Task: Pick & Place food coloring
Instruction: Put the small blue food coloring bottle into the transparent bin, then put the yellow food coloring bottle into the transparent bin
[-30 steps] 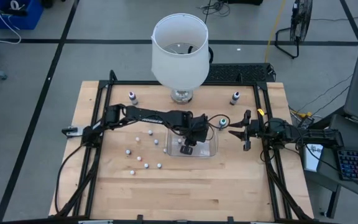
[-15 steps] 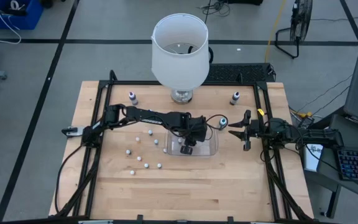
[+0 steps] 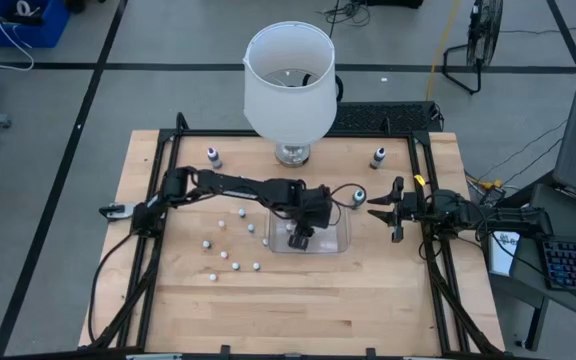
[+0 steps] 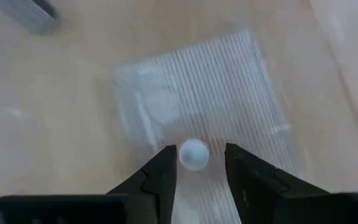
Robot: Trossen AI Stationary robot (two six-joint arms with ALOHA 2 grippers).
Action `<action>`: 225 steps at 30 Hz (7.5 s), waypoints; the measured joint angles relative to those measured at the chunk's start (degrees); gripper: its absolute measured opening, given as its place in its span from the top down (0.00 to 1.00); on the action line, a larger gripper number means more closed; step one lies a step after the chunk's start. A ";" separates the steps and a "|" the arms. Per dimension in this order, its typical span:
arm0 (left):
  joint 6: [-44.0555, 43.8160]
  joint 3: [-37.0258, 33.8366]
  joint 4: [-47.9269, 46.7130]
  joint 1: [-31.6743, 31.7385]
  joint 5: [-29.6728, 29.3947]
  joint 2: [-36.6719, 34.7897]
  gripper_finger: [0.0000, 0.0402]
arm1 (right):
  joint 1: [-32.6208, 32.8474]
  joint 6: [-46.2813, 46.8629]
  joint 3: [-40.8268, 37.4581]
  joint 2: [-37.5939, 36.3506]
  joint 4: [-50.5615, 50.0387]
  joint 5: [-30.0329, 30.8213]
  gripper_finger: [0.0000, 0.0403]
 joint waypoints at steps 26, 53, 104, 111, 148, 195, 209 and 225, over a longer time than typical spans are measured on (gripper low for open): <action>-38.14 -13.08 -40.04 -7.70 -25.08 -25.71 0.41 | 0.00 0.00 -0.01 0.11 0.03 0.02 0.72; -38.98 -55.98 2.95 4.92 -18.45 -40.44 0.33 | 0.00 0.02 0.00 0.18 0.01 0.02 0.72; -38.18 -61.51 16.41 5.05 -16.55 -40.35 0.37 | 0.00 0.00 0.00 0.17 0.01 0.02 0.72; -37.98 -61.51 16.40 5.05 -16.53 -40.35 0.63 | 0.00 0.00 0.00 0.18 0.01 0.02 0.72; -25.23 -18.79 -1.78 -10.61 -18.17 -30.67 0.85 | 0.01 0.00 0.00 0.16 0.03 0.02 0.72; -20.96 -17.83 11.87 -3.23 -5.45 -8.85 0.55 | 0.01 0.00 0.00 0.16 0.02 0.02 0.72; -13.45 -12.49 1.57 -2.70 -4.79 -26.37 0.54 | 0.02 0.00 -0.02 0.24 0.07 0.02 0.72; -10.80 -58.87 23.48 0.08 -7.76 -54.48 0.54 | 0.02 0.00 -0.02 0.53 0.03 0.02 0.72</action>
